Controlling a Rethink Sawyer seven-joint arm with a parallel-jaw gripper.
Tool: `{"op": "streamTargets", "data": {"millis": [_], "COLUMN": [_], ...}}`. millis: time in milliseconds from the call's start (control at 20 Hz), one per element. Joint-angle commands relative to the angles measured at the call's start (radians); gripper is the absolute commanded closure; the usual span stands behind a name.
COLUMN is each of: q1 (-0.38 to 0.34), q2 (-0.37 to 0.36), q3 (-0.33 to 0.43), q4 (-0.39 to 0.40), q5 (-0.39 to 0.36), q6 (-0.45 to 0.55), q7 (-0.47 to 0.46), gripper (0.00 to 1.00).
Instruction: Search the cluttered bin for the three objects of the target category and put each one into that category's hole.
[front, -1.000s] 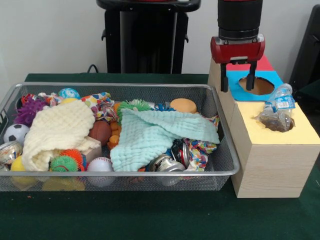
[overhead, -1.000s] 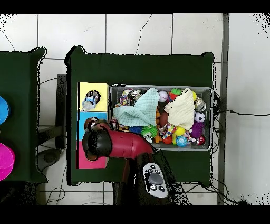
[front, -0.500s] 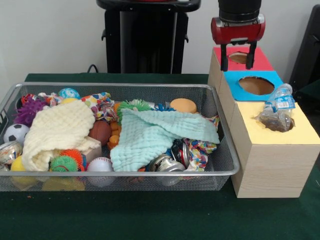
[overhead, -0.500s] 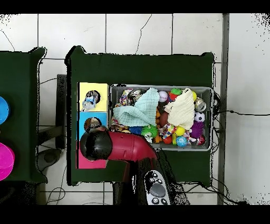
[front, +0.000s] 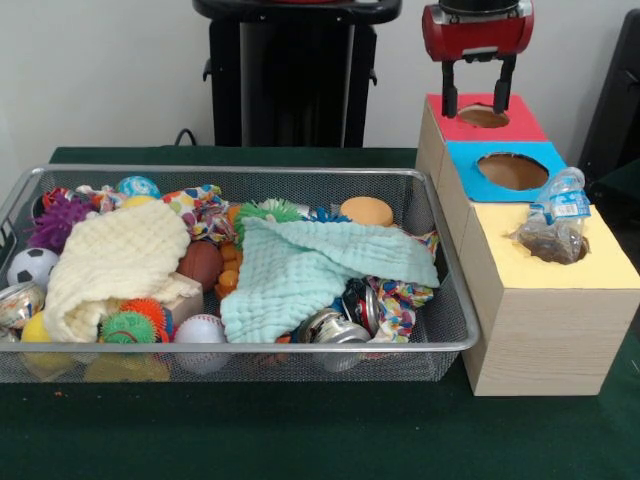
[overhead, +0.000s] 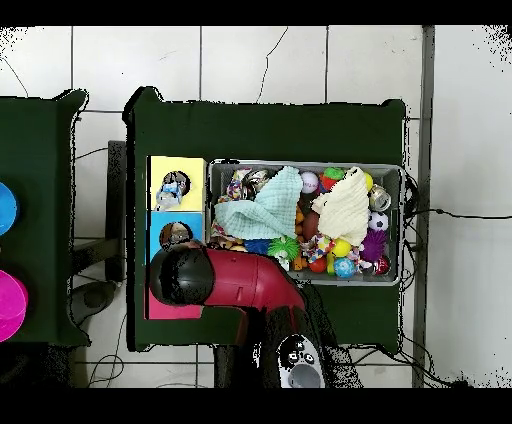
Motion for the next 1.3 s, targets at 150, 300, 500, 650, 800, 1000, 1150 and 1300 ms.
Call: {"op": "streamTargets", "data": {"millis": [150, 300, 500, 650, 800, 1000, 1150, 1300], "q1": [0.002, 0.025, 0.058, 0.083, 0.117, 0.164, 0.176, 0.181], "q2": [0.049, 0.054, 0.071, 0.092, 0.12, 0.153, 0.157, 0.157], "q3": [0.015, 0.002, -0.024, -0.043, -0.073, -0.109, -0.119, -0.123], "q4": [-0.058, -0.098, -0.159, -0.202, -0.271, -0.346, -0.355, -0.349], "q5": [0.017, 0.032, 0.07, 0.095, 0.111, 0.133, 0.145, 0.156], "q6": [0.026, 0.041, 0.05, 0.061, 0.098, 0.137, 0.144, 0.134], "q7": [0.173, 0.208, 0.276, 0.308, 0.338, 0.374, 0.379, 0.384], "gripper": [0.0, 0.0, 0.0, 0.0, 0.0, 0.0, 0.0, 0.0]}}
